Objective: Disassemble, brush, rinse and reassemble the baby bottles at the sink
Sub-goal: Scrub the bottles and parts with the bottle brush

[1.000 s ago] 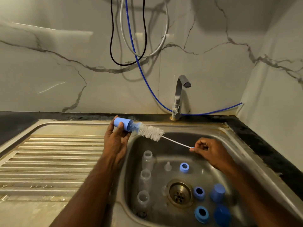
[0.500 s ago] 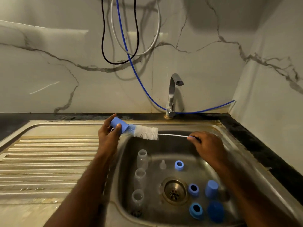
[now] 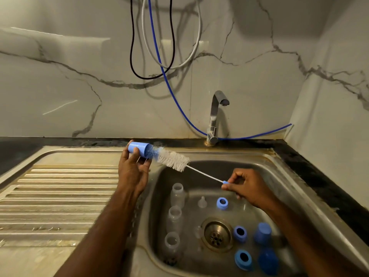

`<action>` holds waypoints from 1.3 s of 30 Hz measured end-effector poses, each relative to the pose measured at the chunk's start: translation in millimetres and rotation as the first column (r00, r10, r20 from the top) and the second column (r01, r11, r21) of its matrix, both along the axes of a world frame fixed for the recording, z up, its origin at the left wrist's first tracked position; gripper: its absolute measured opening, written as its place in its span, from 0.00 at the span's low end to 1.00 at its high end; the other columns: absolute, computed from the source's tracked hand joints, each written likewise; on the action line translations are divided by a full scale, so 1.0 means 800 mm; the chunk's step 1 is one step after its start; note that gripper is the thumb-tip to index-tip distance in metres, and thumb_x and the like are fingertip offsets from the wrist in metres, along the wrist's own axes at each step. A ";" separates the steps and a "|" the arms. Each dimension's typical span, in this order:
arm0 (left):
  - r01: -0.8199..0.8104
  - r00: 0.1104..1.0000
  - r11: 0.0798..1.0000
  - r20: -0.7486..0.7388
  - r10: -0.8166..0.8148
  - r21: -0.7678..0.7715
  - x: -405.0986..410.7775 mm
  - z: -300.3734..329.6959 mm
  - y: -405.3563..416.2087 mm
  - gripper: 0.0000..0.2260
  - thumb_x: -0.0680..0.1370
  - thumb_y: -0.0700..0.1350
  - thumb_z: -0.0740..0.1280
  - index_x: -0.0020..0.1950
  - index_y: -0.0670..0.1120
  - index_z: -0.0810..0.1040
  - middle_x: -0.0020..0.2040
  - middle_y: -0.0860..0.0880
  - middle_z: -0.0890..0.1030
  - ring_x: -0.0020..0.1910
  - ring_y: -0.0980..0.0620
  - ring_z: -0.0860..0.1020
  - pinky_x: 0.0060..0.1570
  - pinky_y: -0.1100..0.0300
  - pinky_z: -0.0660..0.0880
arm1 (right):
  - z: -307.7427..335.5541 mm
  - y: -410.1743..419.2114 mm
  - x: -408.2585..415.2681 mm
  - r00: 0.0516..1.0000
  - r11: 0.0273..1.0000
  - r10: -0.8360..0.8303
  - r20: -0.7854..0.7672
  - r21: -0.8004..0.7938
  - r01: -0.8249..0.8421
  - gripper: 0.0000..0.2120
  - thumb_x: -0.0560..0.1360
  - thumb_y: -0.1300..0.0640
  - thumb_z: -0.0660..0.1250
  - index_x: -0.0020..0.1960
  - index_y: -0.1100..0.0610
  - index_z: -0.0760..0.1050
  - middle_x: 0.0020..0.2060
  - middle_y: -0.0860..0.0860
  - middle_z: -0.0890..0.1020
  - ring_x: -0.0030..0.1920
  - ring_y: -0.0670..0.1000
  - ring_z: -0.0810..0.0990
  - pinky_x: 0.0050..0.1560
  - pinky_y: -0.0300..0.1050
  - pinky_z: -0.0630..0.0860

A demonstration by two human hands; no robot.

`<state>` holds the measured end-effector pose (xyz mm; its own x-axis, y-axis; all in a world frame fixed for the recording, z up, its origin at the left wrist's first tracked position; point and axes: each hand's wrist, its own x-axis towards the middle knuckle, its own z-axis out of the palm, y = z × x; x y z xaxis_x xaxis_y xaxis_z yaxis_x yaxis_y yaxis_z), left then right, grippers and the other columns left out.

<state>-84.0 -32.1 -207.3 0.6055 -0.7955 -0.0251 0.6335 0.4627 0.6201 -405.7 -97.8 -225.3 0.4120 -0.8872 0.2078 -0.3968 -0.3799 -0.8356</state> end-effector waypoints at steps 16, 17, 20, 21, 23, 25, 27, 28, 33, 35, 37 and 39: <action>0.024 0.980 0.992 0.193 -0.047 0.122 0.012 -0.007 0.001 0.09 0.83 0.41 0.60 0.63 0.44 0.75 0.57 0.39 0.76 0.49 0.43 0.78 0.51 0.51 0.79 | 0.013 -0.008 -0.013 0.969 0.914 -0.160 -0.189 -0.399 0.073 0.08 0.73 0.49 0.75 0.41 0.51 0.79 0.33 0.46 0.80 0.35 0.44 0.78 0.38 0.40 0.76; 0.042 0.978 0.992 0.197 -0.065 0.116 0.009 -0.006 0.002 0.10 0.83 0.41 0.60 0.62 0.44 0.75 0.55 0.39 0.76 0.48 0.44 0.78 0.49 0.54 0.80 | 0.013 -0.011 -0.015 0.957 0.857 -0.233 -0.173 -0.501 0.118 0.08 0.75 0.48 0.74 0.41 0.51 0.79 0.33 0.46 0.80 0.35 0.44 0.78 0.37 0.39 0.74; 0.112 0.982 0.992 0.145 -0.119 0.055 0.005 0.000 0.003 0.10 0.83 0.41 0.58 0.59 0.44 0.76 0.52 0.41 0.78 0.48 0.45 0.78 0.48 0.56 0.82 | 0.012 -0.016 -0.020 0.944 0.850 -0.246 -0.219 -0.517 0.102 0.06 0.78 0.48 0.69 0.46 0.49 0.81 0.36 0.46 0.81 0.38 0.45 0.79 0.40 0.37 0.73; 0.148 0.986 0.989 0.080 -0.148 0.015 0.006 0.002 0.004 0.10 0.83 0.41 0.57 0.60 0.44 0.77 0.53 0.40 0.78 0.50 0.45 0.79 0.52 0.54 0.81 | 0.011 -0.015 -0.019 0.946 0.919 -0.166 -0.277 -0.391 0.047 0.07 0.80 0.48 0.66 0.45 0.47 0.81 0.37 0.45 0.82 0.39 0.45 0.79 0.42 0.38 0.74; 0.185 0.981 0.980 -0.038 -0.188 -0.068 0.008 0.002 0.006 0.12 0.84 0.43 0.57 0.62 0.44 0.76 0.55 0.40 0.79 0.53 0.45 0.79 0.58 0.52 0.79 | 0.008 -0.006 -0.012 0.943 0.994 0.042 -0.329 -0.081 -0.072 0.13 0.81 0.47 0.63 0.41 0.49 0.81 0.32 0.45 0.81 0.35 0.44 0.78 0.40 0.41 0.75; 0.147 0.983 0.982 -0.090 -0.158 -0.119 0.008 -0.002 0.004 0.12 0.84 0.43 0.57 0.65 0.44 0.75 0.57 0.40 0.78 0.56 0.45 0.80 0.60 0.52 0.79 | 0.010 0.004 0.000 0.947 0.975 0.185 -0.263 0.171 -0.142 0.19 0.82 0.47 0.61 0.41 0.57 0.81 0.25 0.45 0.76 0.27 0.42 0.72 0.32 0.37 0.71; 0.071 0.991 0.987 -0.102 -0.086 -0.144 0.007 -0.004 0.000 0.15 0.84 0.41 0.58 0.71 0.44 0.71 0.60 0.40 0.78 0.57 0.45 0.81 0.55 0.52 0.82 | 0.010 0.013 0.009 0.949 0.915 0.266 -0.170 0.353 -0.194 0.21 0.83 0.44 0.58 0.43 0.58 0.80 0.25 0.47 0.70 0.24 0.44 0.65 0.26 0.38 0.62; 0.037 0.994 0.988 -0.100 -0.053 -0.152 0.006 -0.003 -0.003 0.16 0.84 0.40 0.59 0.73 0.45 0.69 0.61 0.40 0.78 0.57 0.45 0.81 0.52 0.53 0.83 | 0.010 0.017 0.012 0.948 0.890 0.291 -0.133 0.400 -0.217 0.21 0.83 0.43 0.57 0.44 0.57 0.79 0.25 0.49 0.69 0.24 0.45 0.63 0.25 0.39 0.60; -0.152 0.970 0.988 0.190 0.152 -0.015 0.007 -0.001 -0.001 0.19 0.81 0.34 0.64 0.70 0.49 0.73 0.65 0.43 0.75 0.58 0.46 0.80 0.55 0.51 0.82 | 0.010 0.027 0.019 0.968 0.949 0.246 -0.044 0.212 -0.232 0.11 0.78 0.56 0.71 0.46 0.64 0.75 0.29 0.56 0.77 0.25 0.45 0.72 0.26 0.33 0.68; -0.227 0.886 0.974 0.418 0.202 0.011 0.008 -0.006 0.003 0.21 0.80 0.34 0.66 0.72 0.49 0.72 0.65 0.44 0.74 0.59 0.47 0.80 0.52 0.56 0.83 | 0.010 0.021 0.016 0.975 0.976 0.205 -0.090 0.099 -0.196 0.09 0.76 0.57 0.72 0.44 0.63 0.77 0.30 0.55 0.81 0.28 0.46 0.78 0.32 0.34 0.73; -0.280 0.776 0.960 0.594 0.213 0.022 0.006 -0.008 0.002 0.22 0.80 0.34 0.66 0.73 0.48 0.72 0.68 0.46 0.73 0.60 0.50 0.80 0.52 0.62 0.82 | 0.006 0.010 0.009 0.965 0.989 0.141 -0.223 -0.003 -0.145 0.05 0.78 0.53 0.71 0.43 0.53 0.80 0.31 0.48 0.82 0.32 0.43 0.80 0.38 0.38 0.76; -0.309 0.671 0.951 0.712 0.207 0.015 0.004 -0.007 0.001 0.23 0.80 0.34 0.67 0.73 0.49 0.71 0.67 0.49 0.73 0.58 0.54 0.80 0.51 0.66 0.80 | 0.002 0.002 0.004 0.934 0.992 0.051 -0.354 -0.093 -0.089 0.04 0.80 0.50 0.67 0.48 0.45 0.81 0.36 0.42 0.83 0.38 0.41 0.81 0.44 0.41 0.78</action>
<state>-81.0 -31.6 -213.2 0.6689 -0.6254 0.4017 -0.1356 0.4288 0.8932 -402.8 -95.9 -223.4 0.5355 -0.8345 0.1296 -0.6262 -0.4953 -0.6021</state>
